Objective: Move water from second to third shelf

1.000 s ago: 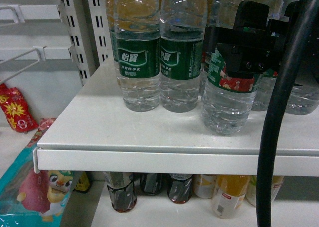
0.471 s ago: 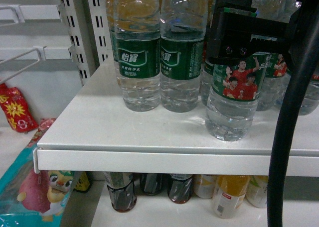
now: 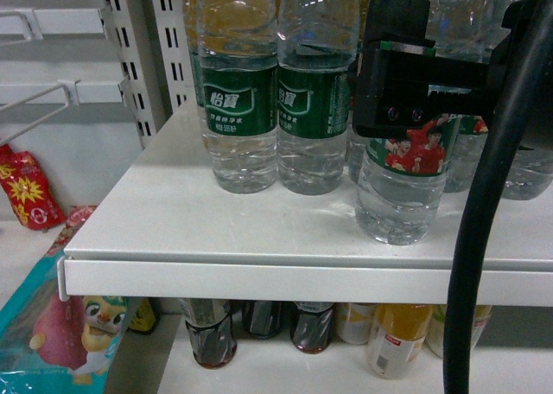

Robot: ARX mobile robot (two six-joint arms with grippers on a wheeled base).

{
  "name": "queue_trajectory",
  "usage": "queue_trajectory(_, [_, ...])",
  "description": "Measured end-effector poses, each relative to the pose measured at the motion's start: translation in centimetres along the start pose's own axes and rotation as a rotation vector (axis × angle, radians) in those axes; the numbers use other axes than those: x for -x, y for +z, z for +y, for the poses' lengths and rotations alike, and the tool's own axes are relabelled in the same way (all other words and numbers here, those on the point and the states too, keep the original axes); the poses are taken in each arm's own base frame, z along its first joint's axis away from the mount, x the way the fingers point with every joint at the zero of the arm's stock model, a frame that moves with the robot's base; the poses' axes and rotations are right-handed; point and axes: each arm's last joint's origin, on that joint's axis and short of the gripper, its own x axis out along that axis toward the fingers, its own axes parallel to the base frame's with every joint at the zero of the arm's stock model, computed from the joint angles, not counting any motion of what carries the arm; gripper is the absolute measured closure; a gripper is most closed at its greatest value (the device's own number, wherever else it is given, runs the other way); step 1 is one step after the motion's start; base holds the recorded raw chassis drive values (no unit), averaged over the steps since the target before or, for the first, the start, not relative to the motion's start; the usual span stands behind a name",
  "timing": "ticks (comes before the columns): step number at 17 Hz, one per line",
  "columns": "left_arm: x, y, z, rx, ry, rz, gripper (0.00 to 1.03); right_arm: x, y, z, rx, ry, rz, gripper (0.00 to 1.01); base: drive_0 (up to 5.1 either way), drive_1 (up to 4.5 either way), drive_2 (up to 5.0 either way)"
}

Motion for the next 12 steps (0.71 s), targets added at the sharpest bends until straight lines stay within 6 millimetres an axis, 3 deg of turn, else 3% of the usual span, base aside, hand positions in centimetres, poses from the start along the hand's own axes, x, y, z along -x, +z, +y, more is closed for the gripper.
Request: queue_trajectory(12, [0.0, 0.0, 0.0, 0.000, 0.000, 0.000, 0.05, 2.5, 0.5, -0.9, 0.070, 0.044, 0.068, 0.03, 0.0, 0.00, 0.0])
